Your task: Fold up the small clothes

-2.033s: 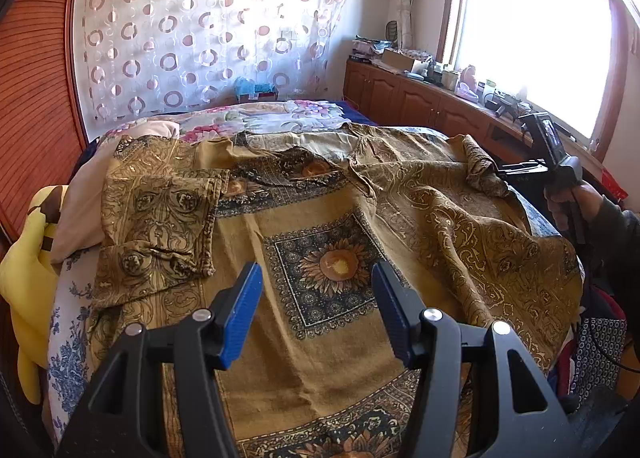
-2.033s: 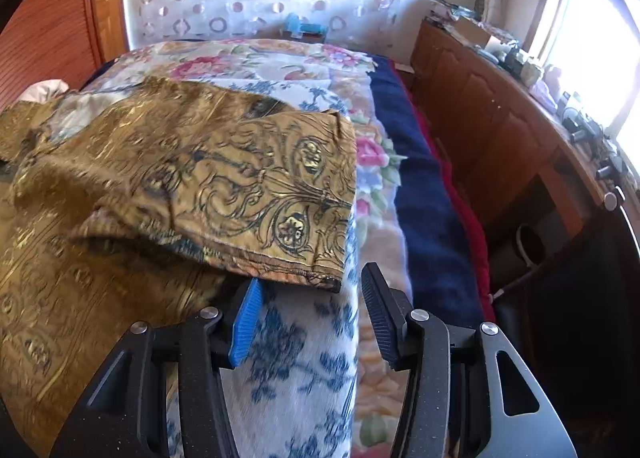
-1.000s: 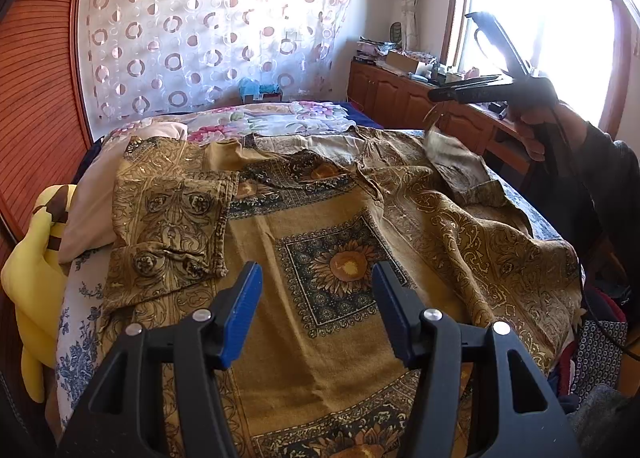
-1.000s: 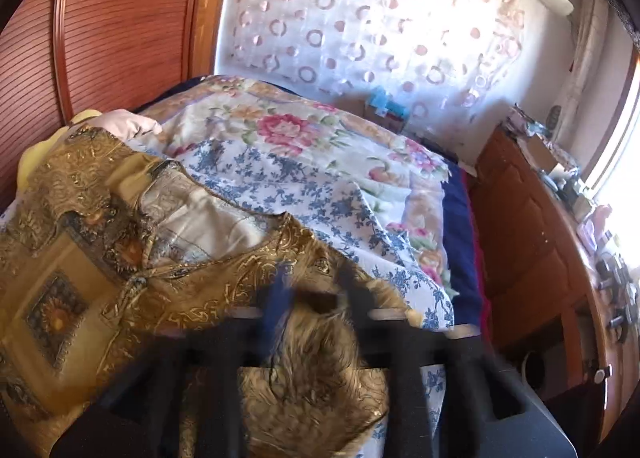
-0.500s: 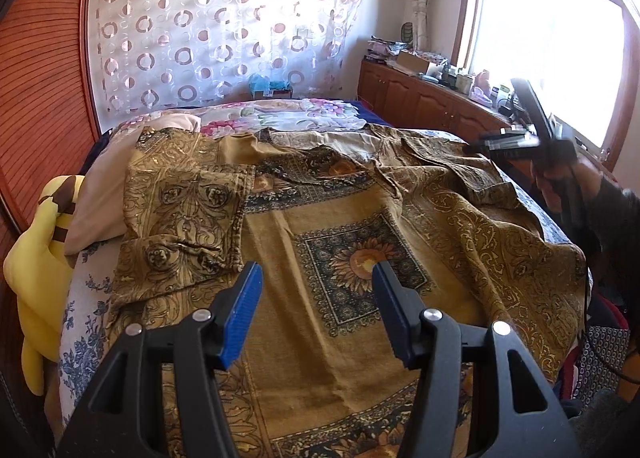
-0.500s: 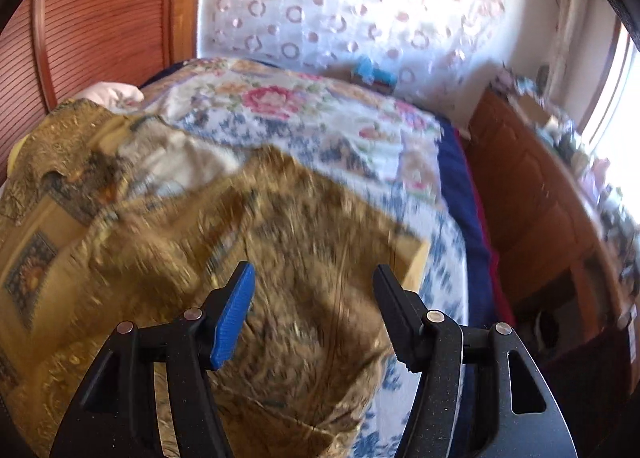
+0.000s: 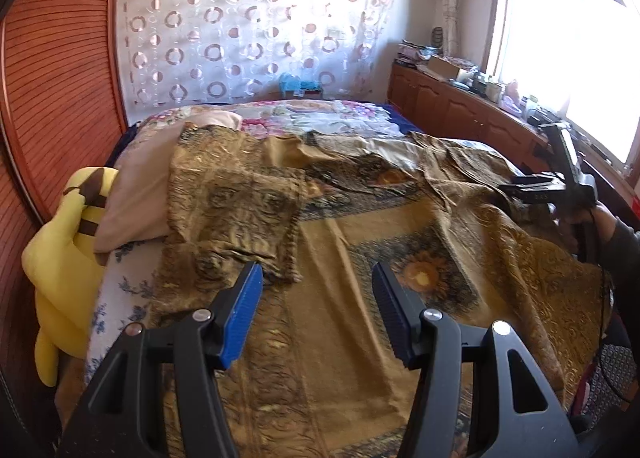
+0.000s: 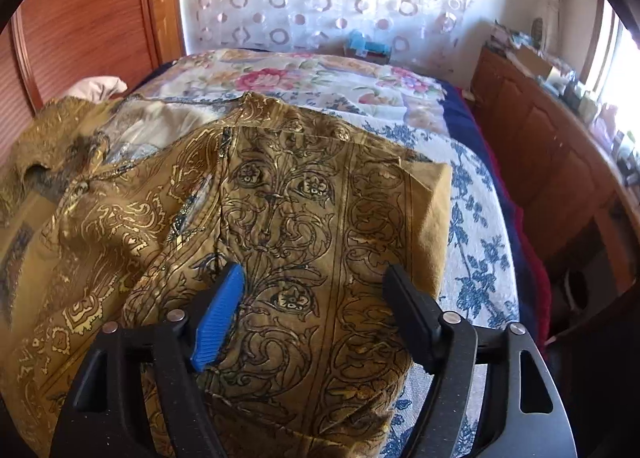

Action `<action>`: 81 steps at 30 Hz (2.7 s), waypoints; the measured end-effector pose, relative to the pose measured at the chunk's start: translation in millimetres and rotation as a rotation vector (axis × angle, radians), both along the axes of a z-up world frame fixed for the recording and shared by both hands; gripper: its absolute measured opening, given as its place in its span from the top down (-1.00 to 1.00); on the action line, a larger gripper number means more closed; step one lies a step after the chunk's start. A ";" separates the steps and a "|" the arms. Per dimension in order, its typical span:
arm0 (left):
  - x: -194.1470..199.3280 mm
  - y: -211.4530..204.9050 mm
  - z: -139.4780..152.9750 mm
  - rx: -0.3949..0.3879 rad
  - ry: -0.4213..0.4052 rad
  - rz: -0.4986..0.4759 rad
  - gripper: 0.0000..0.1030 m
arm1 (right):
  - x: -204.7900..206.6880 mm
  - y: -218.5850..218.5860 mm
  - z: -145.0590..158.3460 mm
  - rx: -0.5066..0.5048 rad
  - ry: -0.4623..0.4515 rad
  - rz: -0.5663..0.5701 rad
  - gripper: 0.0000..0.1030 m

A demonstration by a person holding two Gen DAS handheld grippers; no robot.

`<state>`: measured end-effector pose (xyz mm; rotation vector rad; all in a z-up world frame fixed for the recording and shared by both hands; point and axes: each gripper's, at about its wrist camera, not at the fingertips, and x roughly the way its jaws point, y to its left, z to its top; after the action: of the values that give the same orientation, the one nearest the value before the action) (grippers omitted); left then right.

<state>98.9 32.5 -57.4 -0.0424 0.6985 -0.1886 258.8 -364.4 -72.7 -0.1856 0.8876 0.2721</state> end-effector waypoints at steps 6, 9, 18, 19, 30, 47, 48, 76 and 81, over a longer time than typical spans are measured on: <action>17.6 12.4 4.2 0.033 0.010 0.016 -0.11 | 1.5 0.8 -0.1 0.008 0.012 0.012 -0.60; 30.2 20.0 8.4 0.053 0.013 0.027 -0.11 | 1.4 0.6 -0.4 0.011 0.014 0.014 -0.62; 73.0 38.5 12.6 0.126 0.014 0.058 -0.11 | 1.3 0.5 -0.5 0.011 0.013 0.014 -0.63; 79.0 40.0 11.6 0.129 0.019 0.061 -0.11 | 1.3 0.6 -0.5 0.011 0.013 0.013 -0.64; 132.3 55.0 0.1 0.176 0.060 0.090 -0.11 | 1.0 1.0 -0.7 0.010 0.013 0.013 -0.64; 173.0 94.7 -6.6 0.081 0.101 0.026 0.10 | 0.9 1.6 -0.6 0.010 0.013 0.012 -0.65; 173.7 95.0 -8.1 0.072 0.103 0.025 0.20 | 1.3 1.1 -0.7 0.010 0.013 0.012 -0.65; 164.3 78.0 -3.0 0.041 0.040 -0.021 1.00 | 0.8 2.2 0.2 0.008 0.005 0.005 -0.65; 150.5 73.0 10.5 0.020 -0.010 -0.019 1.00 | -5.8 -8.0 19.2 0.030 -0.072 -0.007 -0.64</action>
<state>249.4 105.5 -46.8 -0.0153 0.6912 -0.2001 253.0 -372.4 -53.5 -0.1635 0.8121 0.2708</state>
